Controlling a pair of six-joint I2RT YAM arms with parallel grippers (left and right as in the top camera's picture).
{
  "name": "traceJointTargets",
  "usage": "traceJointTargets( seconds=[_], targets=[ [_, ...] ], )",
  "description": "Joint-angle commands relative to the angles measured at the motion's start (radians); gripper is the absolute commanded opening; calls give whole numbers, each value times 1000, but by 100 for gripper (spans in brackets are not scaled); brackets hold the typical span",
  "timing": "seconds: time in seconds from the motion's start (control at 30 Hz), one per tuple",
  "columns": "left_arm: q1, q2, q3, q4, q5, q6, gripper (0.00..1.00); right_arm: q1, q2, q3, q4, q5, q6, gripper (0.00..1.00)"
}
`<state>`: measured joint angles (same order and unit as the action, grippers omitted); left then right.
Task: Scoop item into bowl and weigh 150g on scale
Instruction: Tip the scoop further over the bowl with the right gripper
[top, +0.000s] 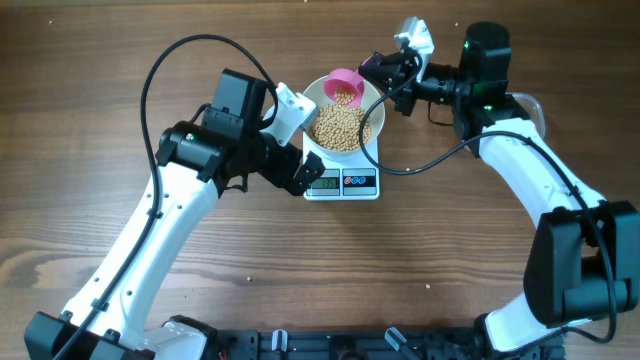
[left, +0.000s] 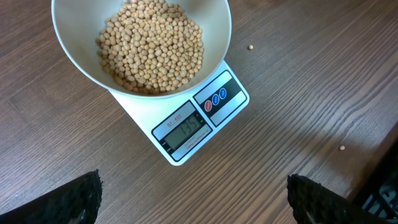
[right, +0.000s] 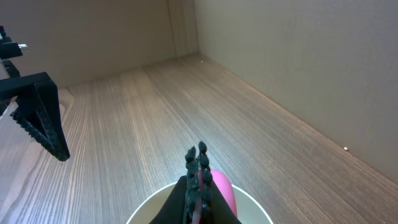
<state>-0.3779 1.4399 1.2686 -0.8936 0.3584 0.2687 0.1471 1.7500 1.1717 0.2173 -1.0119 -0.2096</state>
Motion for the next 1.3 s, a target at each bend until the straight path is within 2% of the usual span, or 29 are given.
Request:
traceJointTargets(
  seconds=[0.0,0.07,0.2,0.27,0.37,0.8,0.9,1.0,1.17,1.27],
  targets=[
    [-1,-4,11,1,15,16,100,2,-22,10,-2,-5,10,4],
    [-1,-4,11,2,15,16,100,2,-22,10,-1,-55,-8,4],
    [-1,-4,11,2,15,16,100,2,-22,10,-2,113,45,4],
    [-1,-4,11,2,15,16,100,2,-22,10,-14,-42,-43,4],
    [-1,-4,11,2,15,16,100,2,-22,10,-26,23,-23,4],
    [-1,-4,11,1,15,16,100,2,-22,10,-28,50,11,4],
    [-1,-4,11,1,15,16,100,2,-22,10,-47,-63,-51,4],
    [-1,-4,11,1,15,16,100,2,-22,10,-49,47,-24,4],
    [-1,-4,11,1,15,16,100,2,-22,10,-50,46,-22,4],
    [-1,-4,11,1,15,16,100,2,-22,10,-50,-129,-100,4]
  ],
)
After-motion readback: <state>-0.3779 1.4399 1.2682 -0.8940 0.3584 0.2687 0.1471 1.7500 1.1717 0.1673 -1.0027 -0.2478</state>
